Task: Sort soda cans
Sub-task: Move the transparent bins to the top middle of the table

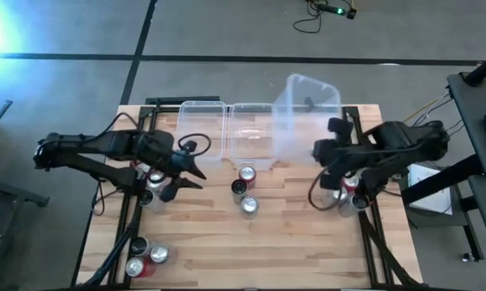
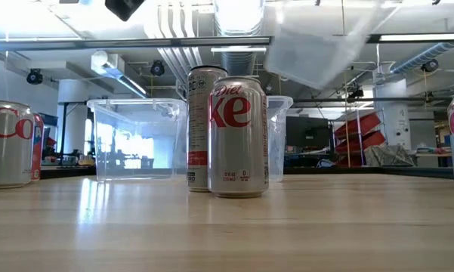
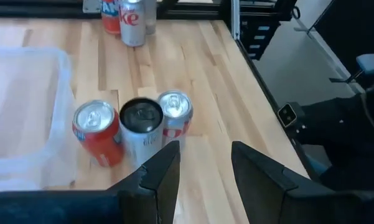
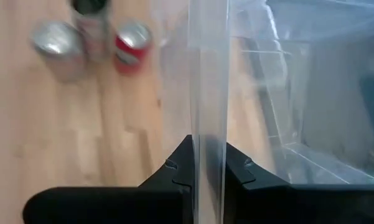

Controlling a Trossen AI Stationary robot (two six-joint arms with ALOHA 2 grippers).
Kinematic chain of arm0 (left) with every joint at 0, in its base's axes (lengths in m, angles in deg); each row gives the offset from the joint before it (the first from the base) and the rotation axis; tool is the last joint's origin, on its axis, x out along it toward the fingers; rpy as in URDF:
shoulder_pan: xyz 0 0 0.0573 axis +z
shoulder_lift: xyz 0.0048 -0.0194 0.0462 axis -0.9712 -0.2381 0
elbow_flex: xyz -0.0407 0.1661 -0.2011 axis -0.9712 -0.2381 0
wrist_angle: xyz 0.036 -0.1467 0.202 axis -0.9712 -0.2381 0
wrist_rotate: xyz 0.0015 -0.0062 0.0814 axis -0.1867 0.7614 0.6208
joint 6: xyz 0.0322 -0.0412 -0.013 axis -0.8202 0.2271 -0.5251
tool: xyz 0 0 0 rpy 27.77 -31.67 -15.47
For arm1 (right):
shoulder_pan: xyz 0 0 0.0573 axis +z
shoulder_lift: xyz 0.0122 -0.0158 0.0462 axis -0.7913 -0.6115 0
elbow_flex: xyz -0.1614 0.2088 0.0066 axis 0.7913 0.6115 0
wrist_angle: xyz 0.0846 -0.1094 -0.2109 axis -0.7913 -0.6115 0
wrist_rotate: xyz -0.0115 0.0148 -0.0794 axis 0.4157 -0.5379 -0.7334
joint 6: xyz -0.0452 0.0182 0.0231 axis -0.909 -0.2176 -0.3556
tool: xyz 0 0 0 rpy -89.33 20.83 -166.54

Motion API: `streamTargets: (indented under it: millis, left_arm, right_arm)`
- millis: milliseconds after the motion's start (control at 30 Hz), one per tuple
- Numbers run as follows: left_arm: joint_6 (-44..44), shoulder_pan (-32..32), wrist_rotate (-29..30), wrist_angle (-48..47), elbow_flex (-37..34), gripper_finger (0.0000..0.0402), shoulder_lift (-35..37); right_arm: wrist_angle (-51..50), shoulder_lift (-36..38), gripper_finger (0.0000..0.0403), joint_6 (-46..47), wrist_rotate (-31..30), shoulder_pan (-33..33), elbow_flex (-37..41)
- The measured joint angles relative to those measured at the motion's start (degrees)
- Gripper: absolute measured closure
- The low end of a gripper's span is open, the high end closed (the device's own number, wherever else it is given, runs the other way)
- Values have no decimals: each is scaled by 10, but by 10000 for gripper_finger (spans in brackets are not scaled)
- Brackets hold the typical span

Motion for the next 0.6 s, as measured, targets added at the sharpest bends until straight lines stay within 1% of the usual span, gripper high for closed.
streamTargets:
  millis: [133,233,333,467,533,600]
  left_arm:
    - [9,0,20,-13,0,272,10]
    - [8,0,25,-12,0,272,12]
    - [2,0,45,-11,0,272,10]
    - [-6,0,63,-6,0,272,2]
    - [-8,0,66,2,0,272,-1]
    - [-10,0,66,10,0,272,-4]
  right_arm:
    - [0,51,380,-1,-6,-34,75]
    - [1,73,380,-37,17,-62,137]
    - [4,73,380,-73,43,-88,193]
    - [19,55,380,-100,74,-123,255]
    - [54,50,380,-115,100,-143,283]
    - [111,49,380,-139,133,-167,312]
